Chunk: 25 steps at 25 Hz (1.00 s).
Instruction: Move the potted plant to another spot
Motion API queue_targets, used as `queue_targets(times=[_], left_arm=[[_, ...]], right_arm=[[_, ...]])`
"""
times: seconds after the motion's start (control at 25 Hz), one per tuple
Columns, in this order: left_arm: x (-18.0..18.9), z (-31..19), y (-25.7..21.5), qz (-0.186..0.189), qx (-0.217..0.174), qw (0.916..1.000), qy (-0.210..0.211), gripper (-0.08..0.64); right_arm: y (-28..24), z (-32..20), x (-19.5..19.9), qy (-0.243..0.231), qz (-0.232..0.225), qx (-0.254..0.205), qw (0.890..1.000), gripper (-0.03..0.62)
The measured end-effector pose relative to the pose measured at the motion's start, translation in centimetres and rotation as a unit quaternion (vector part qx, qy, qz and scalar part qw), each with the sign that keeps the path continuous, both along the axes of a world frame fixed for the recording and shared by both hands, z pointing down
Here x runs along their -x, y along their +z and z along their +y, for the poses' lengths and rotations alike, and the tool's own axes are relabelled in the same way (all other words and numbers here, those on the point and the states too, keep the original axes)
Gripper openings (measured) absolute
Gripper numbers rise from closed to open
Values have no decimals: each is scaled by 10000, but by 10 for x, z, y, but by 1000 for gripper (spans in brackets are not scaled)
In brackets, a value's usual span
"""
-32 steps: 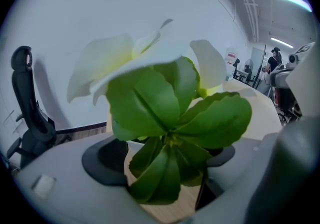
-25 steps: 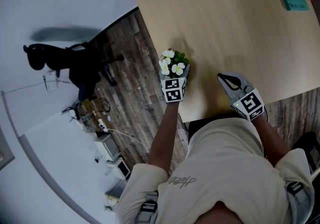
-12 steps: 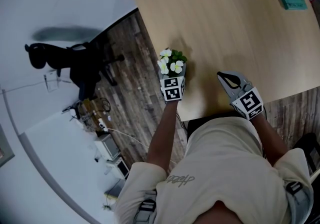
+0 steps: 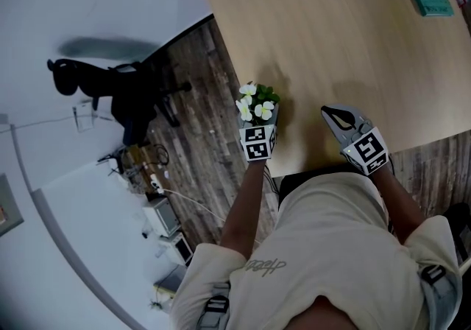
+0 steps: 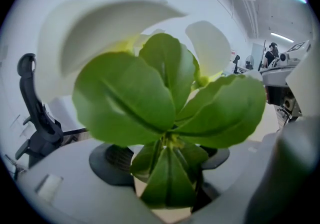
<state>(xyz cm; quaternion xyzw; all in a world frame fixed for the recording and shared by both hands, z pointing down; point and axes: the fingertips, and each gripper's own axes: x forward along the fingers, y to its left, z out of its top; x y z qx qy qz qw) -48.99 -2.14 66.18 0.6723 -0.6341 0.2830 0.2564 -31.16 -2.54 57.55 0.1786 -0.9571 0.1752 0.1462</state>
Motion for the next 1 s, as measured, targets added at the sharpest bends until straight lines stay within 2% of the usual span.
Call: queue_targets(times=[0.4,0.6,0.84,1.0], left_arm=[[-3,30,-44,-147,-433,9987,209,349],[-10,56,-73,105,-629,9974,330,350],[-16,88,-98,311,-894,9945,443,350],[-25,99,-112,172,-1114,9917,623,350]], right_arm=[[-17,15,11,30,-63,-384,9992,2],[-38,39,3,150,-10,-511,9986,2],[-55,55,-16,613,-116,-434,9971,2],[-63,63,-36,1011,-205,-406,9938,2]])
